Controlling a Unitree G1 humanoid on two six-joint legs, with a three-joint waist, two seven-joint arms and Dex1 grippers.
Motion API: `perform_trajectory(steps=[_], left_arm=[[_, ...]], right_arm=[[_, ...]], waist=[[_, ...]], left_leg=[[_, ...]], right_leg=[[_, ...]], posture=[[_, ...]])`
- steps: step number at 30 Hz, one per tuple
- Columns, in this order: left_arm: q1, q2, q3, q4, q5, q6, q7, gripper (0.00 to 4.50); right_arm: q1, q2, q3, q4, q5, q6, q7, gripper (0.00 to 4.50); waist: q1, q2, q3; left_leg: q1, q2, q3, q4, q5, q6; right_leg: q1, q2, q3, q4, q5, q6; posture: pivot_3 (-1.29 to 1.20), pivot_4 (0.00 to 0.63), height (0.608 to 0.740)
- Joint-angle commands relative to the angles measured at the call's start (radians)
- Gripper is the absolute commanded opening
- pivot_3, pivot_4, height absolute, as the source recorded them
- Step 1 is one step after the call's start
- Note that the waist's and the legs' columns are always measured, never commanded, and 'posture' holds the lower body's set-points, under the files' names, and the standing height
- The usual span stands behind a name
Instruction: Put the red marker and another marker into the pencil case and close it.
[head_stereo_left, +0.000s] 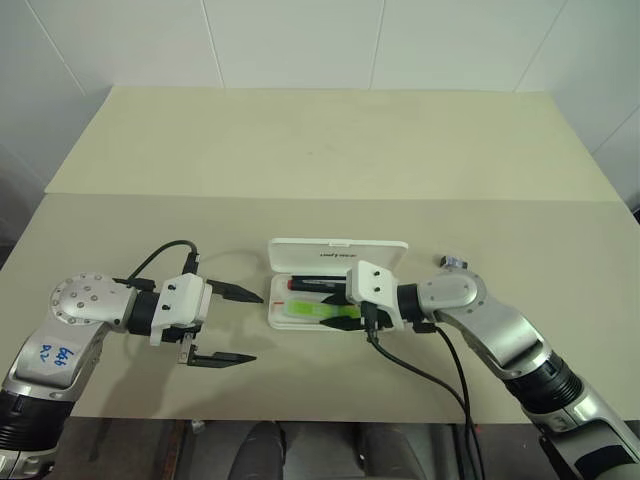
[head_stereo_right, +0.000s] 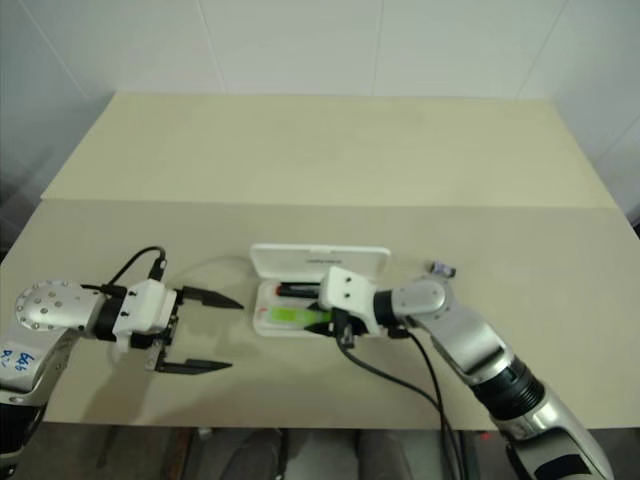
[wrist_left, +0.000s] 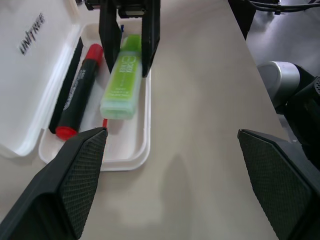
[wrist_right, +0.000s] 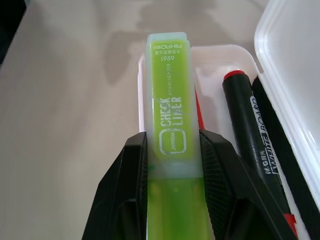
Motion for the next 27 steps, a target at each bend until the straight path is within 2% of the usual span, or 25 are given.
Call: perform_trajectory(steps=[1,9,10,14,27], left_arm=[[0.003,0.011,0.032,-0.047,-0.006,-0.007,0.012,4.5],[0.003,0.01,0.03,-0.057,-0.01,0.0,0.022,4.5],[0.002,0.01,0.029,-0.058,-0.011,0.001,0.023,4.5],[0.002,0.009,0.027,-0.059,-0.013,0.003,0.023,4.5],[-0.03,-0.003,0.0,-0.041,-0.01,0.004,0.014,4.5]], right_arm=[[-0.018,0.023,0.017,0.028,-0.026,-0.055,0.028,1.1],[-0.049,0.061,0.011,0.086,-0.045,-0.082,0.059,1.1],[-0.051,0.064,0.009,0.088,-0.045,-0.081,0.062,1.84],[-0.065,0.08,-0.016,0.087,-0.032,-0.098,0.064,3.16],[-0.028,0.069,-0.122,-0.067,0.121,0.043,0.08,3.16]], waist=[[-0.001,0.0,0.0],[-0.002,0.0,0.0],[-0.002,0.0,0.0],[-0.002,0.0,0.0],[0.0,0.0,0.0]], left_leg=[[0.0,0.0,0.0,0.0,0.0,0.0],[0.001,0.0,0.0,0.001,0.0,0.0],[0.001,0.0,0.0,0.001,0.0,0.0],[0.001,0.0,0.0,0.001,0.0,0.0],[0.001,0.001,0.0,0.001,0.0,0.0]], right_leg=[[0.0,0.0,0.0,0.0,0.0,0.0],[0.0,0.001,0.001,0.003,0.0,0.0],[0.0,0.001,0.001,0.003,0.0,0.0],[0.0,0.001,0.001,0.003,0.0,-0.001],[-0.001,0.001,0.001,0.004,0.0,-0.001]], posture=[[0.0,0.15,0.74],[0.0,0.15,0.74],[0.0,0.15,0.74],[0.0,0.15,0.74],[0.0,0.15,0.74]])
